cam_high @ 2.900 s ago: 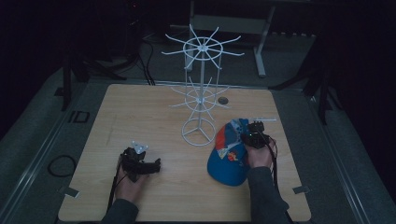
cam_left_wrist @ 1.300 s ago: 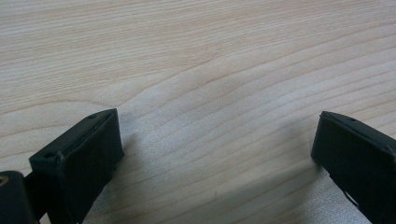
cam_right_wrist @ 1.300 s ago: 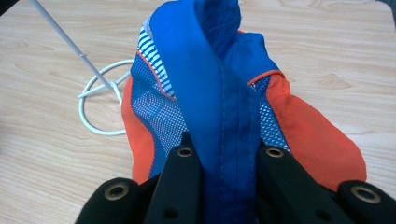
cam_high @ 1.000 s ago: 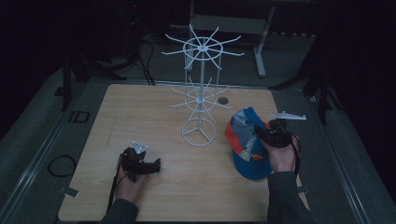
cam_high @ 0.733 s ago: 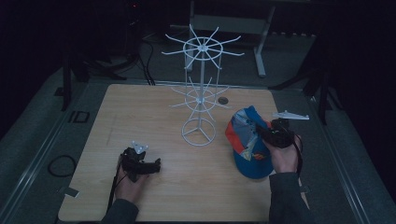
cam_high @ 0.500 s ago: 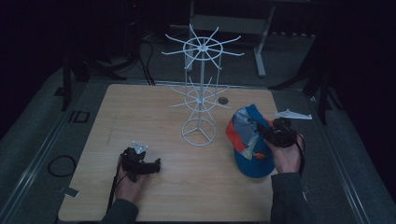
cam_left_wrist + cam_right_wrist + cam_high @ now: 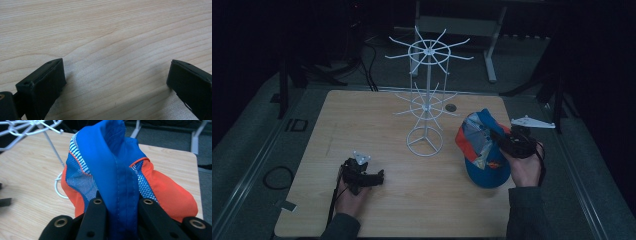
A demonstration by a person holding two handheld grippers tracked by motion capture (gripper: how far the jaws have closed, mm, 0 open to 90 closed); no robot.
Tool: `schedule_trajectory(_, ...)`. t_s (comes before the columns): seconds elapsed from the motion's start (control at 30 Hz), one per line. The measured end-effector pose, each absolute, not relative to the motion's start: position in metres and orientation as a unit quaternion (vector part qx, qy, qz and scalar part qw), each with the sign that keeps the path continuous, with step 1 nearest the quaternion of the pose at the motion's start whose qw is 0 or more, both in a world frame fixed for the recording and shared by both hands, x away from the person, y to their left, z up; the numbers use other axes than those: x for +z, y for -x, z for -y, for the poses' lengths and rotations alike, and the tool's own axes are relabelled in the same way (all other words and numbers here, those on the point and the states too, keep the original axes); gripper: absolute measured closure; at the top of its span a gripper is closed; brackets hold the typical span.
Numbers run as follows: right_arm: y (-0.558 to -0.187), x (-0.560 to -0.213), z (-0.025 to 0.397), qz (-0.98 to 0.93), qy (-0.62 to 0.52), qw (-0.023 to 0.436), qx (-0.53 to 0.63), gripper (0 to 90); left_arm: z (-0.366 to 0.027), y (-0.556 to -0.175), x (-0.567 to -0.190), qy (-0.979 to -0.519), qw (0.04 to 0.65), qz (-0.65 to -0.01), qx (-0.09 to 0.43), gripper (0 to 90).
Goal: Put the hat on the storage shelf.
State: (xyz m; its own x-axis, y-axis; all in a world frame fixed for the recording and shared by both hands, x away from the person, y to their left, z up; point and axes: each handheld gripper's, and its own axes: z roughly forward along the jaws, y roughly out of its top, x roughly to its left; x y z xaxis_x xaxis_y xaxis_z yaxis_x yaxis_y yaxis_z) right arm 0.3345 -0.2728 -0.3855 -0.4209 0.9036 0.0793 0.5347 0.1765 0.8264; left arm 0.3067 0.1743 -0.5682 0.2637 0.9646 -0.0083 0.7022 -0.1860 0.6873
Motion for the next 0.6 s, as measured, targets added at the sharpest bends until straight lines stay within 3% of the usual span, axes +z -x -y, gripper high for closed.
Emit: schedule_trajectory(0.6, -0.328, -0.368, 0.282, -0.727, -0.472, 0.214, 0.450, 82.0, -0.174, -0.307, -0.568, -0.738, 0.297, -0.565, 0.222, 2.3)
